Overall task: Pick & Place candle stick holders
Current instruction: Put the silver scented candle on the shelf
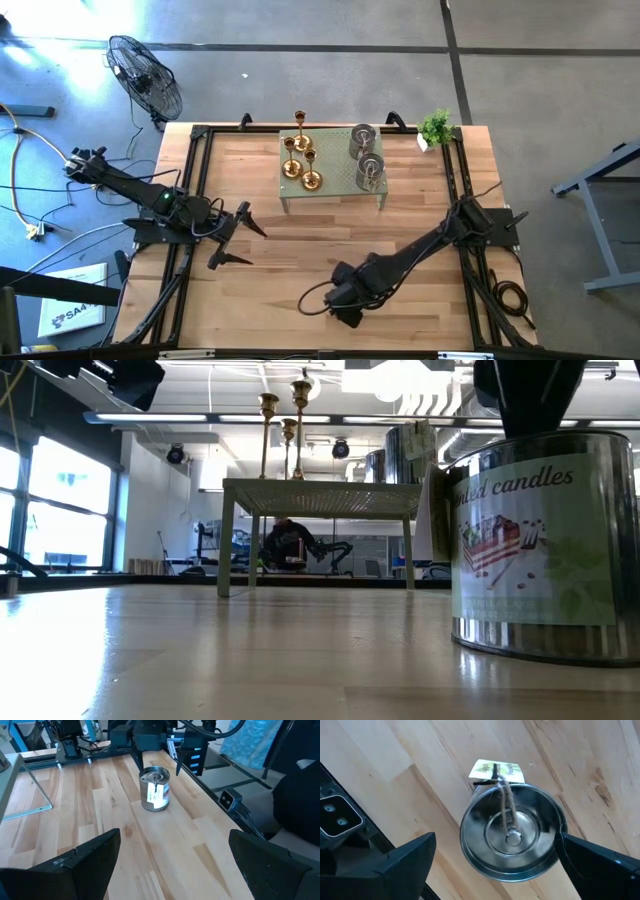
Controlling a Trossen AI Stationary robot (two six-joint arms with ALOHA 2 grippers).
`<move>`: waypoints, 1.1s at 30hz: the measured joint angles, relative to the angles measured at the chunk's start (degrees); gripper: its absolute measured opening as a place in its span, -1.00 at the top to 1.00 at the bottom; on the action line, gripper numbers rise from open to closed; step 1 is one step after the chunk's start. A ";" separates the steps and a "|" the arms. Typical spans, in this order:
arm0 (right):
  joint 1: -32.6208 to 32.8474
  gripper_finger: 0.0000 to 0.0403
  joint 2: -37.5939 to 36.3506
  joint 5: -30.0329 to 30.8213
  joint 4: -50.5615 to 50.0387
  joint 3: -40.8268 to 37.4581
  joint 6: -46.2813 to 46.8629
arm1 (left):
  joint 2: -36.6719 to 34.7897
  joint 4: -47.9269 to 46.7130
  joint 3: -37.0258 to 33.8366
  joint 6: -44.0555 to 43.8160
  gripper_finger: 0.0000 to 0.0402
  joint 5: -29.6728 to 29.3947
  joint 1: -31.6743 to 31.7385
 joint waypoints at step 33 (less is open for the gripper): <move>-1.89 -0.99 0.07 -0.63 12.09 -12.90 -1.21 | 0.00 0.00 0.00 0.02 -0.83 0.56 0.00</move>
